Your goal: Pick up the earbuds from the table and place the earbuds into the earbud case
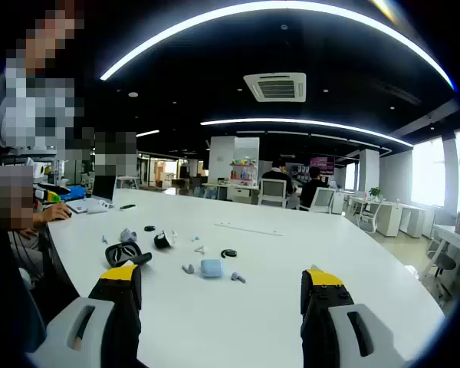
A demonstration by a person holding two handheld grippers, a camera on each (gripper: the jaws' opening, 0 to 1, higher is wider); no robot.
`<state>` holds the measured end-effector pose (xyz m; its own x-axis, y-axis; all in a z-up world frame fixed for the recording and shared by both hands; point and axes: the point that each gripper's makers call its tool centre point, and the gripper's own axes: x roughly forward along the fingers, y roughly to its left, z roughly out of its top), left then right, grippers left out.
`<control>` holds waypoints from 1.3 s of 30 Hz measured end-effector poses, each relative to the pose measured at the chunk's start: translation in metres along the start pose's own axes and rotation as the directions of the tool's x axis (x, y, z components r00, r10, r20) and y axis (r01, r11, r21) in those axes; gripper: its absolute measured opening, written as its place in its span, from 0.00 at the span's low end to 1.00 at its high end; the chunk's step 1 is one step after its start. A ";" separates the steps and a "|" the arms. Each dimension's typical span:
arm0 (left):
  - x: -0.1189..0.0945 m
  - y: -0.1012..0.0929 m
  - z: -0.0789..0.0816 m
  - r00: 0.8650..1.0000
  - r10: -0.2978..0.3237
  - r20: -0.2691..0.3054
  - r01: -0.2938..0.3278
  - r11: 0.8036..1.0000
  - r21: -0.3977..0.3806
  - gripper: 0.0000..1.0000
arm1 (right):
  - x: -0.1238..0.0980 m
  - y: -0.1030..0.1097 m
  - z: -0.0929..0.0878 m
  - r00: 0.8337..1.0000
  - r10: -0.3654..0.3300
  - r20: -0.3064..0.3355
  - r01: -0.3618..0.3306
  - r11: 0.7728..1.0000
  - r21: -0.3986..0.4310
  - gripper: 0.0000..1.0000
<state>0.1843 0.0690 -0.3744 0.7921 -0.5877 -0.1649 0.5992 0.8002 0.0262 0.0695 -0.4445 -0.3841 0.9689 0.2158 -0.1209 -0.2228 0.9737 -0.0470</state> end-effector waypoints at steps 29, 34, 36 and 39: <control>0.008 -0.016 -0.005 0.994 -0.097 -0.046 0.097 0.995 -0.015 0.82 | 0.010 0.010 -0.006 0.996 0.068 -0.056 -0.068 0.998 0.005 0.84; 0.010 -0.022 -0.001 0.985 -0.160 -0.067 0.159 0.987 -0.018 0.82 | 0.014 0.018 -0.007 0.985 0.140 -0.105 -0.142 0.990 -0.011 0.84; 0.011 -0.026 0.001 0.979 -0.187 -0.078 0.186 0.982 -0.014 0.81 | 0.014 0.024 -0.008 0.974 0.181 -0.132 -0.185 0.983 -0.014 0.84; 0.013 -0.030 0.004 0.973 -0.208 -0.097 0.210 0.977 0.016 0.81 | 0.015 0.032 0.002 0.964 0.233 -0.128 -0.234 0.972 0.010 0.84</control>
<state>0.1770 0.0365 -0.3729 0.6350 -0.7267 -0.2621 0.7541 0.6567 0.0066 0.0768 -0.4097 -0.3857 0.8681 0.4261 -0.2546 -0.4424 0.8968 -0.0079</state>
